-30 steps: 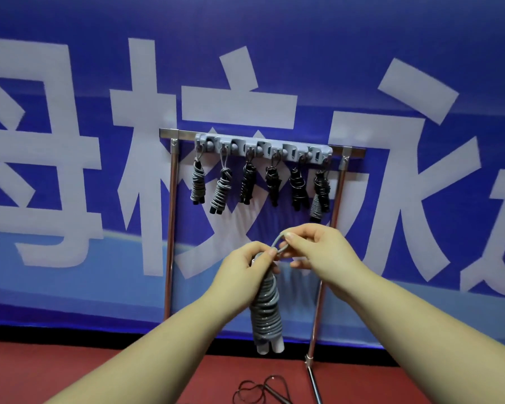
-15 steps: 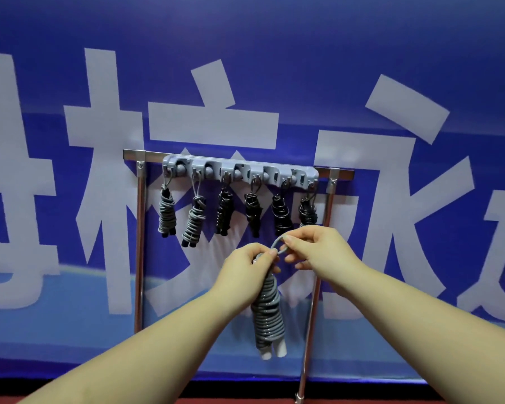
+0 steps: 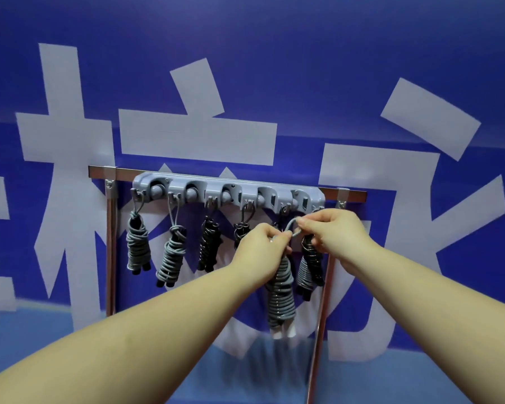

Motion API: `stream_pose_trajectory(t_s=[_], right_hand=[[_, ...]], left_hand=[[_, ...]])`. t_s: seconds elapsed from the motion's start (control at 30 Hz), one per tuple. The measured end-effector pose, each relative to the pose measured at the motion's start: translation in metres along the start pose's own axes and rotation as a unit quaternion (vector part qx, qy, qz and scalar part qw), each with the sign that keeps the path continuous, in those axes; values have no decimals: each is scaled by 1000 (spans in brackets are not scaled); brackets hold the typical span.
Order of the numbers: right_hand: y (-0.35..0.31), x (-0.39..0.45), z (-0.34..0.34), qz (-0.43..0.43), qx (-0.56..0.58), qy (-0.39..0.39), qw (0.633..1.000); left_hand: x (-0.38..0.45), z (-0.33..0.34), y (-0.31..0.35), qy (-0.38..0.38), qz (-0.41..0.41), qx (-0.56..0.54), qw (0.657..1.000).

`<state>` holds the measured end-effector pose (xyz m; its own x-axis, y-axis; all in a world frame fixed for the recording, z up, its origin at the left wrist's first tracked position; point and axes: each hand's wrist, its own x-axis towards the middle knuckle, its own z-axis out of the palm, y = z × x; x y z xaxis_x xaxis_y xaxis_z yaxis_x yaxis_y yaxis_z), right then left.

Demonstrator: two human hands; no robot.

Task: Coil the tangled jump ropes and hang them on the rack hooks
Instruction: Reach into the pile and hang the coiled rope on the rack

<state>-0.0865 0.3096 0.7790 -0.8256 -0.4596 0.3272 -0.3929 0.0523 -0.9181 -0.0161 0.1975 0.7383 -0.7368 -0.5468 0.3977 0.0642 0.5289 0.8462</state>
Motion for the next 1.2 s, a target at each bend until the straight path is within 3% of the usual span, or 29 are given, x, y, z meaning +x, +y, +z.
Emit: stream_pose_trajectory(t_s=[0.2, 0.43, 0.63, 0.9, 1.07, 1.2], right_hand=[[-12, 61, 5, -54, -127, 45, 989], [-8, 110, 14, -34, -249, 36, 967], [8, 115, 19, 2, -262, 6, 965], [17, 115, 29, 24, -244, 41, 968], [15, 102, 19, -21, -241, 15, 970], [-5, 75, 8, -112, -426, -22, 897]], left_hand=[[54, 12, 8, 48, -46, -12, 998], [97, 21, -1, 47, -107, -19, 993], [104, 29, -20, 46, -122, -12, 991], [102, 26, -31, 27, -104, -56, 993], [92, 8, -28, -83, -64, 35, 994], [71, -12, -18, -96, -6, 207, 974]])
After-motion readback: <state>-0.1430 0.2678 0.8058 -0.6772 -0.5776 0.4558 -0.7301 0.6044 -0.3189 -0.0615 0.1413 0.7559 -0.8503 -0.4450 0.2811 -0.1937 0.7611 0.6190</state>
